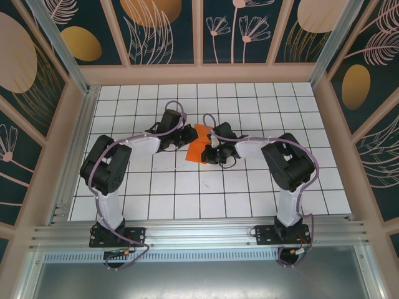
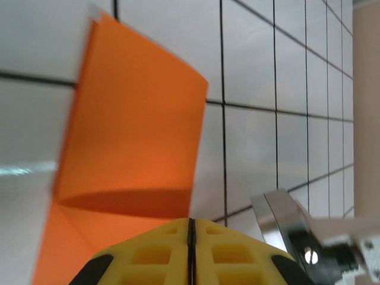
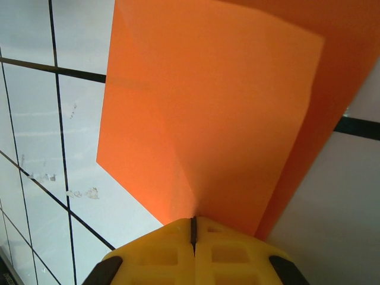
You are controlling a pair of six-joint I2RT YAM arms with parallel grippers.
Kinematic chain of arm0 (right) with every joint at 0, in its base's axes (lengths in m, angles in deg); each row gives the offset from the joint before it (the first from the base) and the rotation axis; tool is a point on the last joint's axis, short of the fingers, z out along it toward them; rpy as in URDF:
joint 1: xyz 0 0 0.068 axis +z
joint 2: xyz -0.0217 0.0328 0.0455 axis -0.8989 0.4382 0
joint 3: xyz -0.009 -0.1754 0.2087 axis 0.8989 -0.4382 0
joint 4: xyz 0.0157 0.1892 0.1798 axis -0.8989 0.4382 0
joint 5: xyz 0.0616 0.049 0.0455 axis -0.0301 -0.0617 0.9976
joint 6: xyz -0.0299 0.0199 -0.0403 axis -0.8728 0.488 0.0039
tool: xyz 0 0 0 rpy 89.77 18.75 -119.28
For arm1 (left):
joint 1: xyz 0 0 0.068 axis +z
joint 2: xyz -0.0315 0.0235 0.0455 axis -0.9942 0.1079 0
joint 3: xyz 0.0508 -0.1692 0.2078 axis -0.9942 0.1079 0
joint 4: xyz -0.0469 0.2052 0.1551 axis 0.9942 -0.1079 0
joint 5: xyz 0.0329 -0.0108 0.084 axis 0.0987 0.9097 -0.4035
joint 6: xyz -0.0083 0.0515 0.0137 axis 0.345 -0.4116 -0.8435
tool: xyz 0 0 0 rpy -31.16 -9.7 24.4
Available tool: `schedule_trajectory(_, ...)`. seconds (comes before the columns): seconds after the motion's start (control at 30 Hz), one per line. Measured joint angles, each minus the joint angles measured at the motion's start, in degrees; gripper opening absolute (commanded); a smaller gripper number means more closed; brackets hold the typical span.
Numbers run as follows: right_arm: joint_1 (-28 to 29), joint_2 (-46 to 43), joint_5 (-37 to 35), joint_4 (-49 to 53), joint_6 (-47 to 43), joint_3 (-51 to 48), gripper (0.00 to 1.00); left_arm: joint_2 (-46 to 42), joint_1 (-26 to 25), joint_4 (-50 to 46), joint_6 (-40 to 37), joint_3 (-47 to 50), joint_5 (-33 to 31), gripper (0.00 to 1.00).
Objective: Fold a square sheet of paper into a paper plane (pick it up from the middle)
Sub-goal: Fold the triangle a second time at the center of the table.
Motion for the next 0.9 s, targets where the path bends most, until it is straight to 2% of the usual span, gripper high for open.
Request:
schedule_trajectory(0.13,-0.35,0.00,1.01,-0.94,0.17,-0.52,0.00,0.02,-2.91,0.61,1.60,2.99,0.96,0.03)
schedule_trajectory(0.9,-1.57,0.02,4.46,-3.21,1.33,-2.03,0.00,2.91,-3.74,1.97,10.58,5.60,1.53,0.00)
